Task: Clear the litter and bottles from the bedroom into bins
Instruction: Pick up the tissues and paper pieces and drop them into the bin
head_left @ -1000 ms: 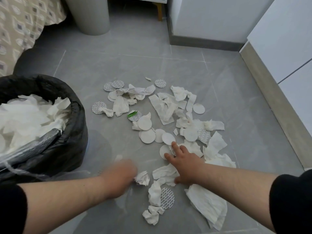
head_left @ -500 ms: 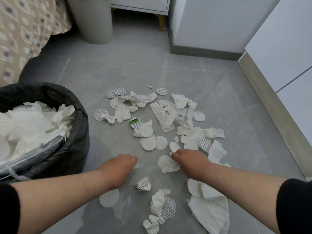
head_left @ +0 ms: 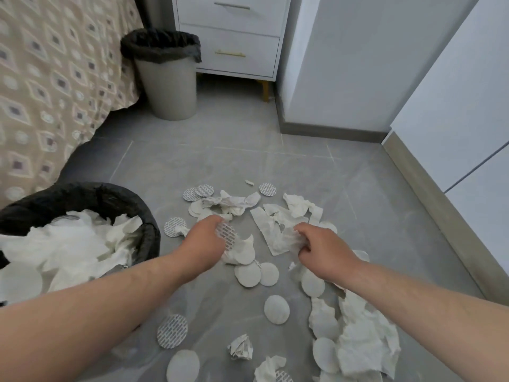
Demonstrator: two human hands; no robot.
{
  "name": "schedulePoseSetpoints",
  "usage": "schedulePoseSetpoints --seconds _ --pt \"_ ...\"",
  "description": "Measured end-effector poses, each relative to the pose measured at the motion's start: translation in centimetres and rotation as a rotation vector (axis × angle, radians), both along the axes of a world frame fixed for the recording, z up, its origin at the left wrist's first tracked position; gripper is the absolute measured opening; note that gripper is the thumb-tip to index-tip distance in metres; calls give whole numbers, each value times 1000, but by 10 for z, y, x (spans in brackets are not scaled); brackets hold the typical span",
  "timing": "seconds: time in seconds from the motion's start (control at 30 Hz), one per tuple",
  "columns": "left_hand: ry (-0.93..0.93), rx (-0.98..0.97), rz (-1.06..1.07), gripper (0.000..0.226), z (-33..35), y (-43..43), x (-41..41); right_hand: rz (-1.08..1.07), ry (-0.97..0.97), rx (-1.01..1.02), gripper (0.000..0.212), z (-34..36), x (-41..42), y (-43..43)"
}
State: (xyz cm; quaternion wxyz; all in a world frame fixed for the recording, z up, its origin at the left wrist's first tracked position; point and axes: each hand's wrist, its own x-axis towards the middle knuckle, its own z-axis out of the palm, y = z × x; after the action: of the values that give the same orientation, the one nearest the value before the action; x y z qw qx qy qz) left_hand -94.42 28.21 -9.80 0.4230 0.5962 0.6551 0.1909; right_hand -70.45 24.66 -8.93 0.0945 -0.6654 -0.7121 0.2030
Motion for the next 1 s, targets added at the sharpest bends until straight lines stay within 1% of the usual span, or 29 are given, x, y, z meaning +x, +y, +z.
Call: schedulePoseSetpoints --seconds 0.07,0.2,0.3,0.33,0.4,0.47,0.57,0.6,0.67,0.7,0.77,0.83,0.87,0.93,1.0 --pt "-28 39 32 48 23 8 -7 -45 55 19 28 13 -4 5" --pt "-26 180 85 39 85 24 -38 -75 132 71 33 39 -17 10" --pt "5 247 143 28 118 25 -84 -72 178 106 24 56 -32 10" --pt "1 245 164 29 123 22 -103 -77 195 106 24 62 -38 9" --pt "-56 228 207 32 129 12 -139 -85 235 107 34 71 -51 8" --pt "-46 175 248 39 126 -1 -174 -74 276 125 42 82 -66 4" --pt "-39 76 317 25 107 -15 -216 -29 347 138 39 97 -89 -2" --pt "-24 52 331 25 99 -17 -226 -8 371 134 35 100 -97 -4" --pt "48 22 303 30 84 -22 -236 35 406 127 30 107 -114 -7" --pt "86 29 274 37 78 -24 -236 56 419 131 31 110 -123 -8" --pt "172 75 215 53 70 -26 -236 94 458 153 35 114 -138 -8" --pt "290 123 148 60 63 -28 -235 128 489 159 36 118 -153 -7" --pt "367 148 108 61 60 -29 -236 143 497 160 35 120 -159 -7" --pt "580 218 25 63 55 -33 -239 171 508 170 35 122 -171 -3" --pt "808 274 -84 79 52 -35 -242 199 517 183 33 125 -184 4"
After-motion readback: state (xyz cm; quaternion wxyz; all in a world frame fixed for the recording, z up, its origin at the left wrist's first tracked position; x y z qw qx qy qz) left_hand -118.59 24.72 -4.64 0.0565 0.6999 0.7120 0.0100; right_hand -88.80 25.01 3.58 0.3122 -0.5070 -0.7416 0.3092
